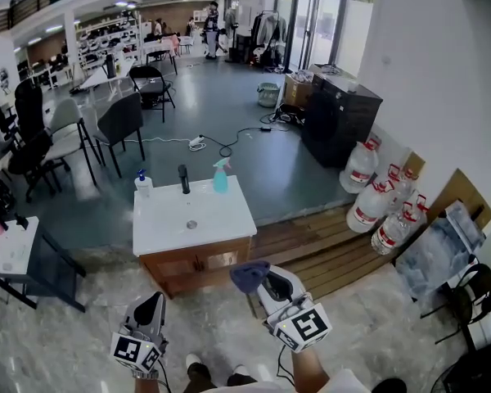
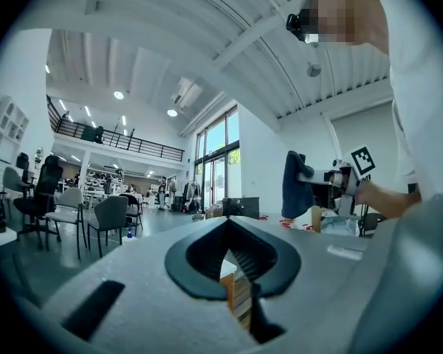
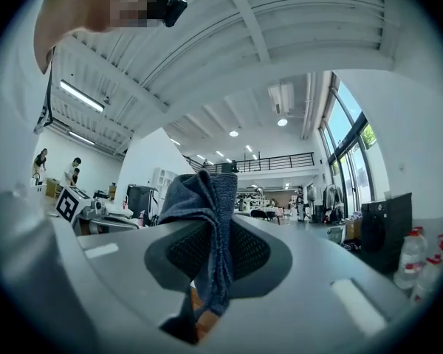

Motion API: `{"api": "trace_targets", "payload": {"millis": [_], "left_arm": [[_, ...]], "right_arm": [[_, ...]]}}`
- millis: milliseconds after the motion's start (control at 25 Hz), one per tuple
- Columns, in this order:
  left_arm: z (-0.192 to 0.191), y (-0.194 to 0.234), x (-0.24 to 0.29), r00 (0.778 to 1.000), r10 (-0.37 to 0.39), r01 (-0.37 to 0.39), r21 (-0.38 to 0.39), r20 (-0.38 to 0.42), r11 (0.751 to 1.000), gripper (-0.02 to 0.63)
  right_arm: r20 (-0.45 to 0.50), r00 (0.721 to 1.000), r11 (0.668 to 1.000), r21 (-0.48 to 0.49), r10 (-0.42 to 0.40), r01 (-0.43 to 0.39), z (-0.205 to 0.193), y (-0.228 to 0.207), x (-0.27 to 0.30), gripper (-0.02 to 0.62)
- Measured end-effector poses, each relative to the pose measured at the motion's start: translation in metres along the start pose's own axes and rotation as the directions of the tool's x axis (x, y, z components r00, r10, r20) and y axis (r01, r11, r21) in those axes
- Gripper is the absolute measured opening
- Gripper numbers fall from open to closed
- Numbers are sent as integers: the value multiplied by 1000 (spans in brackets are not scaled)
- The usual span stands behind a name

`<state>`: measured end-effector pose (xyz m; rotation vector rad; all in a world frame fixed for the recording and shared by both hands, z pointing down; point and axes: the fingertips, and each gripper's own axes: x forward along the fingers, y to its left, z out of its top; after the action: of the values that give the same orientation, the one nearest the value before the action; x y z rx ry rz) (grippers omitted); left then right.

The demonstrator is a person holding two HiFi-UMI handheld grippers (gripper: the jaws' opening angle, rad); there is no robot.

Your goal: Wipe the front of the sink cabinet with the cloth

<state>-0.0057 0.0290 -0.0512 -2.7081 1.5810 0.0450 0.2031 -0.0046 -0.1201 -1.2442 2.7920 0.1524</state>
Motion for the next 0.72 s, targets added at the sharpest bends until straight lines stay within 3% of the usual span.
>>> {"api": "trace_targets", "payload": {"millis": [720], "left_arm": [[-3,-2,-1,1000,-1,1,-7,-4,1000,2]], "right_arm": [[-33,999,1000,28,-2,3,-19,1,5,66]]}}
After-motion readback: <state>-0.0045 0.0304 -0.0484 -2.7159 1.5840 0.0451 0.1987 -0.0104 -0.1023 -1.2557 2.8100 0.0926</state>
